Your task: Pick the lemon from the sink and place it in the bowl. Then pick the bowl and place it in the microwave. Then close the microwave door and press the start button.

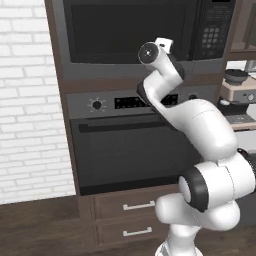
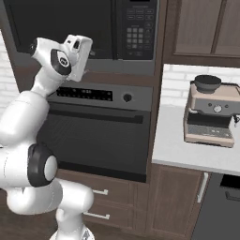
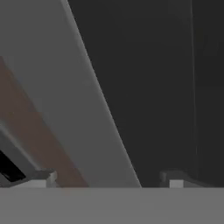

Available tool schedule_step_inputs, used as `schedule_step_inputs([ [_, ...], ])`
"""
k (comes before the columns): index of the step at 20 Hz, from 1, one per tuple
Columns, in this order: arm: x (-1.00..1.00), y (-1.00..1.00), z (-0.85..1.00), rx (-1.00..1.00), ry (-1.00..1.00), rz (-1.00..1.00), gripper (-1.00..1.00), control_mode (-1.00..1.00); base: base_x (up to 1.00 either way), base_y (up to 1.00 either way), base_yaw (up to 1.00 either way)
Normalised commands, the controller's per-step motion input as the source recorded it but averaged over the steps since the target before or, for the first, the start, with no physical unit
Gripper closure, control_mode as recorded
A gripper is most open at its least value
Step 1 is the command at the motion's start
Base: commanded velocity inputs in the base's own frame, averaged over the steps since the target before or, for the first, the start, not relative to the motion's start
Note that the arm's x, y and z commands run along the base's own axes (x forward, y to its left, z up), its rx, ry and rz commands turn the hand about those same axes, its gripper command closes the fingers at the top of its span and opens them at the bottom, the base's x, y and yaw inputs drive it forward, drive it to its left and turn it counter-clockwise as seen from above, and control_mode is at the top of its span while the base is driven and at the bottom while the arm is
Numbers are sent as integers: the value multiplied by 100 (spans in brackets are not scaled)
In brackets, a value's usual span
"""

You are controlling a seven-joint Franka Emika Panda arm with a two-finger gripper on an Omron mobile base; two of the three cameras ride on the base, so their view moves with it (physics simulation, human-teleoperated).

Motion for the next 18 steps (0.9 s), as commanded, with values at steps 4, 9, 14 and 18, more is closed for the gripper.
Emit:
schedule_step_inputs([
  [4, 91, -16, 14, 7, 2, 11, -100, -100, 0, 0, 0],
  [9, -2, -3, 1, 4, -3, 18, -100, -100, 0, 0, 0],
  [14, -100, -10, 0, 10, -25, 34, -100, -100, 0, 0, 0],
  [18, -99, -71, -5, 18, -32, 41, -100, -100, 0, 0, 0],
])
